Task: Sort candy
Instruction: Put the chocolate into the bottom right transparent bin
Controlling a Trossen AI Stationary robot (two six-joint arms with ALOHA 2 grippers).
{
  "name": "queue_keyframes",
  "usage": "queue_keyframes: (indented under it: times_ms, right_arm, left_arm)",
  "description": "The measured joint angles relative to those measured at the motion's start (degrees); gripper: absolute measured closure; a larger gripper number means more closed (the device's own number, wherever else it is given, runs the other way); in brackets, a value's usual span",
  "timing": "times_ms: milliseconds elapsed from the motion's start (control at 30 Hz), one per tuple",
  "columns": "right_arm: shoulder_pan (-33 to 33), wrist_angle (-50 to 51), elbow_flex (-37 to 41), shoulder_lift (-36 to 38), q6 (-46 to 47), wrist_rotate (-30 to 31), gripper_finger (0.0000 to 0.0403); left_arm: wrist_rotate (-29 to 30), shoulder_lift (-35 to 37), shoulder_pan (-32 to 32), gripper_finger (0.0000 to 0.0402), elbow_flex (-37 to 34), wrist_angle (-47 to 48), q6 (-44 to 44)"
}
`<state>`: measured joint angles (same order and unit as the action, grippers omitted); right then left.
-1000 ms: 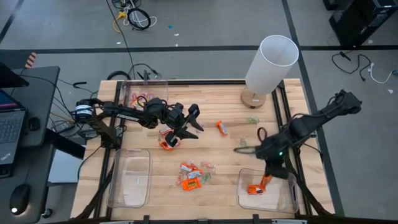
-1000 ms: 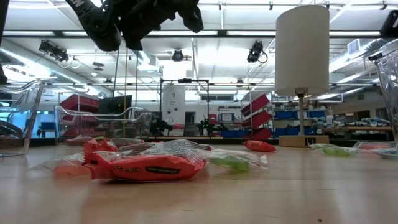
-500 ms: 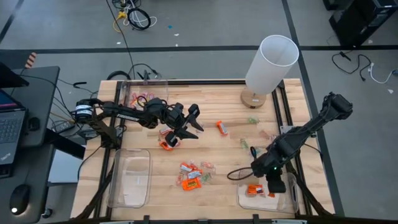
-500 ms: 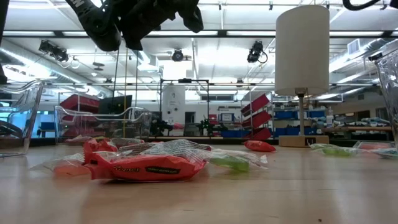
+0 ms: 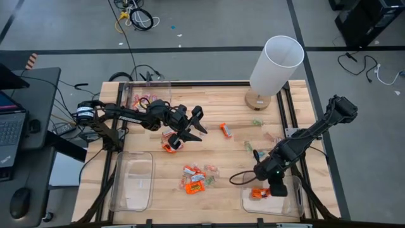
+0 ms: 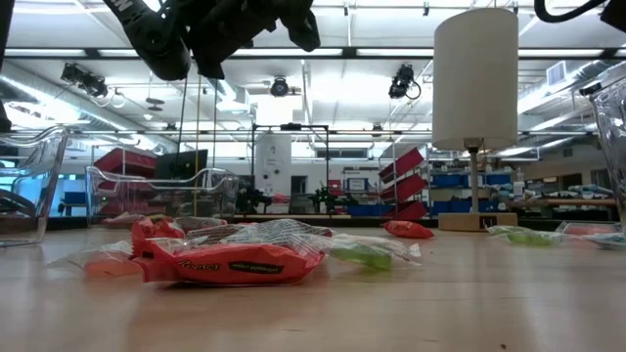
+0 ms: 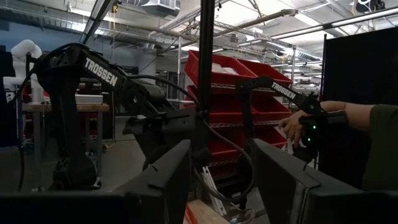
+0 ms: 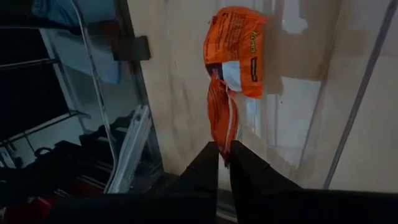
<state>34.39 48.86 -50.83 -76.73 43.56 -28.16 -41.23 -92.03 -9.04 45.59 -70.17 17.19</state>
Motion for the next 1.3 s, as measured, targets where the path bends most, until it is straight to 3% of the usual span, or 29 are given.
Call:
queue_keyframes:
  times_ms: [333,533,700,833,1067,1300]
  right_arm:
    - [-0.02,0.13,0.00,0.00,1.19,-0.93,0.0366]
    - [-0.46,0.17,-1.23,-0.02,6.00,-9.73,0.0367]
    - [-0.50,0.09,-6.26,0.47,6.27,-9.88,0.0381]
    - [-1.21,0.66,-12.35,1.58,2.95,-0.82,0.0400]
    - [-4.83,2.64,-20.99,3.54,-2.79,30.22,0.0401]
    - [-10.18,0.22,-23.35,3.78,-22.30,42.81,0.0398]
  left_arm:
    - [0.00,0.00,0.00,0.0232,-0.01,0.00,0.00]
    - [0.00,0.00,0.00,0.0232,-0.01,0.00,0.00]
    - [0.00,0.00,0.02,0.0232,-0.01,0.46,0.02]
    - [0.00,0.00,0.00,0.0232,-0.01,1.12,0.02]
    - [0.00,0.00,0.02,0.0232,0.00,3.16,0.35]
    - [-0.20,0.00,0.01,0.0232,0.00,5.97,2.77]
